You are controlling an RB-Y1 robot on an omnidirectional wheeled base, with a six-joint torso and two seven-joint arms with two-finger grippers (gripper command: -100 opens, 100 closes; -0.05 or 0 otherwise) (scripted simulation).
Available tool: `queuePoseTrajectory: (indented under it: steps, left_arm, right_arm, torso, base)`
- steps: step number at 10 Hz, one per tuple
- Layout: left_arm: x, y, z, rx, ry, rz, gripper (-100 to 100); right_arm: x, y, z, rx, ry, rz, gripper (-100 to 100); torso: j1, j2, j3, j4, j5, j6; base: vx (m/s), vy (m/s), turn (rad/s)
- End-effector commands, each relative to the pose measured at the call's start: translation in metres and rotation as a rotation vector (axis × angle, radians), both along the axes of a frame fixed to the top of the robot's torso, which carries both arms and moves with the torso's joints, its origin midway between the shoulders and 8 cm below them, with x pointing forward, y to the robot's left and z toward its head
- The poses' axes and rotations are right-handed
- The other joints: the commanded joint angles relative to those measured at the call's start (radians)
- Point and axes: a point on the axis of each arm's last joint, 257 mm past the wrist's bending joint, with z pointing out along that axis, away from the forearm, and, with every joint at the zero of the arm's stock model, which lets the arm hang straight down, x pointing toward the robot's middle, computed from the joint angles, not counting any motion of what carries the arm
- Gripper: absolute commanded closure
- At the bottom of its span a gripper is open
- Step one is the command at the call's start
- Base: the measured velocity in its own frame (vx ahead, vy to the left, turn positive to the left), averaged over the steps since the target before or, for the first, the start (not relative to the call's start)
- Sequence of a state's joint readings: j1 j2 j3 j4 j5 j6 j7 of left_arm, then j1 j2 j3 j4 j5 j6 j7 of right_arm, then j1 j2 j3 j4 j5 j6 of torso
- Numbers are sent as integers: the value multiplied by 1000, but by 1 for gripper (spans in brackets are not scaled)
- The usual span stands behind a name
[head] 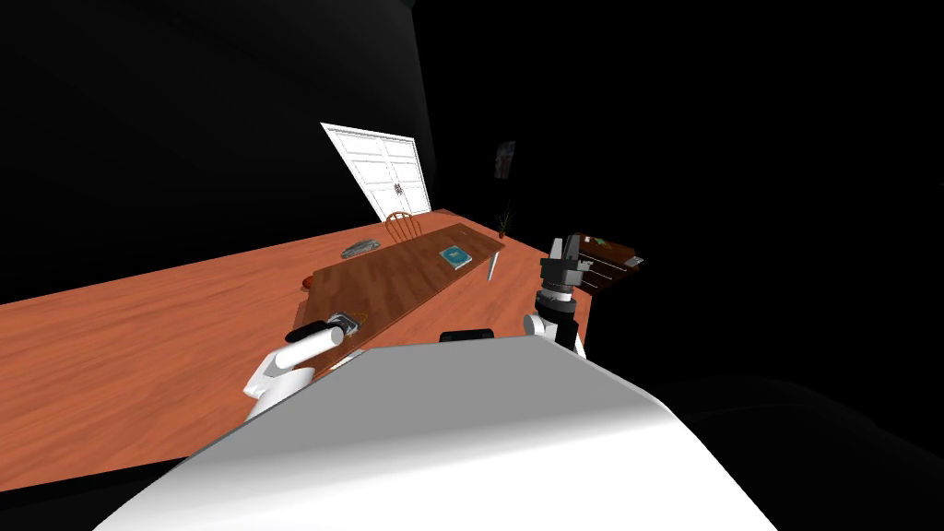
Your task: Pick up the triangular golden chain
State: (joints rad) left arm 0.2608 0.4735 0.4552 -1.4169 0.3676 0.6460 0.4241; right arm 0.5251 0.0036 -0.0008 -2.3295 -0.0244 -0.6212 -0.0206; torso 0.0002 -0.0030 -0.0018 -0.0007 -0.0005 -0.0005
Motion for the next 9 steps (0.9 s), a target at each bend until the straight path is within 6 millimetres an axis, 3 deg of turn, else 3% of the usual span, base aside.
queuePoseTrajectory:
  steps: [1, 3, 5, 6, 9]
  left_arm:
    - [-10, 9, -7, -20, 24, 23, -100]
    - [-27, 16, -17, -49, 62, 62, -100]
    - [-58, 27, -34, -104, 130, 132, -100]
    - [-58, 27, -34, -104, 130, 132, -100]
    - [-96, 32, -54, -173, 207, 212, -100]
  right_arm:
    - [0, 0, 0, 0, 0, 0, 0]
    - [0, 0, 0, 0, 0, 0, 0]
    - [0, 0, 0, 0, 0, 0, 0]
    - [0, 0, 0, 0, 0, 0, 0]
    - [0, 0, 0, 0, 0, 0, 0]
  torso:
    - [0, 0, 0, 0, 0, 0]
    - [0, 0, 0, 0, 0, 0]
    - [1, 1, 0, 0, 0, 0]
    - [1, 0, 0, 0, 0, 0]
    - [1, 0, 0, 0, 0, 0]
  base:
    - [69, -1, -21]
    - [66, 0, -33]
    - [73, 10, -52]
    - [66, 13, -9]
    - [70, 16, -40]
